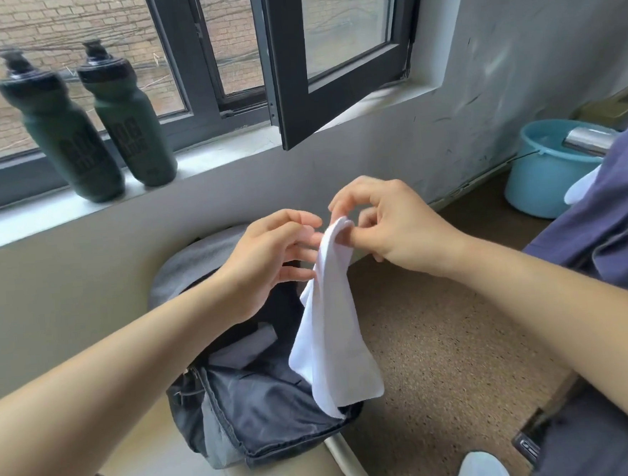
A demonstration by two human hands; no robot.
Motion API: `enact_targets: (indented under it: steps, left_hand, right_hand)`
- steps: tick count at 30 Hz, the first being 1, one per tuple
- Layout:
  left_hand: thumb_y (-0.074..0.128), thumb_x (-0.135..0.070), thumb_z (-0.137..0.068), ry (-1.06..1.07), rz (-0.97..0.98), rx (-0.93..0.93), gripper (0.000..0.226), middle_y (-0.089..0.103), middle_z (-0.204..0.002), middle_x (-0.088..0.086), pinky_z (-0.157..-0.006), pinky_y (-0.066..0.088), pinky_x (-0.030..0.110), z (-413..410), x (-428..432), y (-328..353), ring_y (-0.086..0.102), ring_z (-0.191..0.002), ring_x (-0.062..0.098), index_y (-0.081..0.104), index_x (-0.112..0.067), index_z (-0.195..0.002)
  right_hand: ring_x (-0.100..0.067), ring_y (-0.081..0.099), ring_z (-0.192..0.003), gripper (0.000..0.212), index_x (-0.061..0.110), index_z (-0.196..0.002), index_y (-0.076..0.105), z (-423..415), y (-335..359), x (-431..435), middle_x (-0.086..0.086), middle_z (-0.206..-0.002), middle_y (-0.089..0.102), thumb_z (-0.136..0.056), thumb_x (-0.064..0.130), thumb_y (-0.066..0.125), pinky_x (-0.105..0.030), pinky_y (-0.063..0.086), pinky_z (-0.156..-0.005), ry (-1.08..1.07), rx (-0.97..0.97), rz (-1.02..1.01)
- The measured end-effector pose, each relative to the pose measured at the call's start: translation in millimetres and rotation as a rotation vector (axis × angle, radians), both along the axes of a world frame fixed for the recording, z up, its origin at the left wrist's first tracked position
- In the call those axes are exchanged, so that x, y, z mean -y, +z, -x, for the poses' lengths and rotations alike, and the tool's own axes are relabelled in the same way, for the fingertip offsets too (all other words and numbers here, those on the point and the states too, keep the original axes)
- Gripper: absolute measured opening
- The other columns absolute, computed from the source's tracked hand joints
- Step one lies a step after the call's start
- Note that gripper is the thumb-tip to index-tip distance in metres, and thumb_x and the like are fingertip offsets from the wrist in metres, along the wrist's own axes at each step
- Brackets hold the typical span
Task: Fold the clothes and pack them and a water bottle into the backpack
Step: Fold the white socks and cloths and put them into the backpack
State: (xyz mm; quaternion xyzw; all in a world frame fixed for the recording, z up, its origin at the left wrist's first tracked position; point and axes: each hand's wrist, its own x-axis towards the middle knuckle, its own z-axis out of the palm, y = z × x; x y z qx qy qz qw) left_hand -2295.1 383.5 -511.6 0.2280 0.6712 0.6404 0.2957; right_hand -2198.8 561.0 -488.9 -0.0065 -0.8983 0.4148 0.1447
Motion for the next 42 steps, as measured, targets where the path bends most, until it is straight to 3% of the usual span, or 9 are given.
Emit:
enact_targets:
  steps: [7,13,16,23,28,31,36,39,42]
  left_hand:
    - [0.079,-0.037,-0.077,0.009,0.010,-0.428,0.037,0.071,-0.094,0.001,-0.080,0.057,0.040,-8.9,-0.6,-15.3,0.070,-0.087,0.022,0.059,-0.018,-0.102]
    - [0.063,-0.012,-0.088,0.075,0.084,-0.812,0.026,0.068,-0.096,-0.007,-0.071,0.059,0.046,-7.6,-12.1,-28.1,0.069,-0.082,0.019,0.049,-0.028,-0.103]
    - [0.062,-0.009,-0.094,0.115,0.049,-0.805,0.027,0.069,-0.096,-0.005,-0.067,0.057,0.042,-7.4,-18.0,-31.9,0.069,-0.074,0.018,0.043,-0.024,-0.106]
    - [0.075,-0.054,-0.078,0.082,0.123,-0.658,0.048,0.074,-0.103,-0.007,-0.078,0.060,0.043,-18.4,-33.7,-37.8,0.073,-0.088,0.016,0.045,-0.033,-0.110]
    - [0.057,-0.036,-0.077,0.158,0.294,-0.822,0.018,0.063,-0.071,-0.003,-0.069,0.053,0.047,-23.8,-50.1,-42.3,0.061,-0.070,0.024,0.051,-0.022,-0.085]
    - [0.050,-0.032,-0.074,0.125,0.333,-0.845,0.020,0.055,-0.065,0.005,-0.067,0.050,0.051,-23.4,-52.5,-45.8,0.052,-0.067,0.030,0.051,-0.012,-0.079]
    - [0.073,-0.045,-0.078,0.153,0.270,-0.771,0.038,0.070,-0.094,-0.018,-0.076,0.057,0.040,-29.1,-51.7,-42.7,0.069,-0.081,0.005,0.051,-0.037,-0.108]
    - [0.084,-0.040,-0.076,0.307,0.154,-0.826,0.055,0.066,-0.100,-0.019,-0.074,0.058,0.044,-34.3,-55.0,-39.9,0.071,-0.083,0.006,0.036,-0.038,-0.103]
    - [0.082,-0.041,-0.073,0.399,0.091,-0.955,0.046,0.064,-0.103,-0.018,-0.073,0.059,0.044,-39.2,-57.8,-39.3,0.070,-0.089,0.005,0.045,-0.035,-0.100]
  right_hand:
    - [-0.018,0.064,-0.046,0.017,0.010,-0.095,0.062,1.2,9.9,-12.4,-0.002,-0.088,0.067,-0.094,0.024,0.072,-0.027,0.051,-0.043,-0.134,-0.109,0.118]
    - [-0.009,0.059,-0.047,0.020,0.015,-0.085,0.062,0.1,17.1,-13.6,0.000,-0.080,0.064,-0.092,0.028,0.075,-0.025,0.048,-0.044,-0.222,-0.262,0.054]
    - [-0.006,0.054,-0.053,0.022,0.014,-0.083,0.063,1.1,18.1,-17.4,-0.001,-0.076,0.064,-0.091,0.030,0.076,-0.018,0.041,-0.053,-0.270,-0.326,0.016]
    - [-0.006,0.052,-0.063,0.024,0.008,-0.084,0.064,0.0,19.8,-23.8,-0.001,-0.074,0.064,-0.091,0.028,0.075,-0.014,0.042,-0.057,-0.354,-0.375,0.004]
    - [-0.016,0.057,-0.072,0.023,0.007,-0.085,0.065,-1.4,21.2,-28.2,-0.002,-0.075,0.065,-0.091,0.027,0.075,-0.017,0.045,-0.059,-0.376,-0.401,-0.005]
    - [-0.017,0.057,-0.073,0.022,0.007,-0.084,0.064,-3.8,22.4,-33.0,-0.001,-0.074,0.064,-0.090,0.026,0.075,-0.015,0.043,-0.060,-0.391,-0.411,0.006]
    - [-0.018,0.058,-0.075,0.021,0.006,-0.085,0.065,-7.1,23.5,-37.3,-0.004,-0.076,0.065,-0.090,0.023,0.075,-0.016,0.044,-0.061,-0.381,-0.422,0.025]
    - [-0.015,0.057,-0.075,0.020,0.005,-0.087,0.065,-8.6,24.6,-35.6,-0.002,-0.076,0.064,-0.091,0.023,0.075,-0.012,0.043,-0.058,-0.384,-0.427,0.026]
    - [-0.003,0.053,-0.065,0.019,0.007,-0.085,0.065,-9.1,25.4,-34.2,0.004,-0.073,0.062,-0.091,0.022,0.075,-0.009,0.041,-0.057,-0.404,-0.437,0.029]
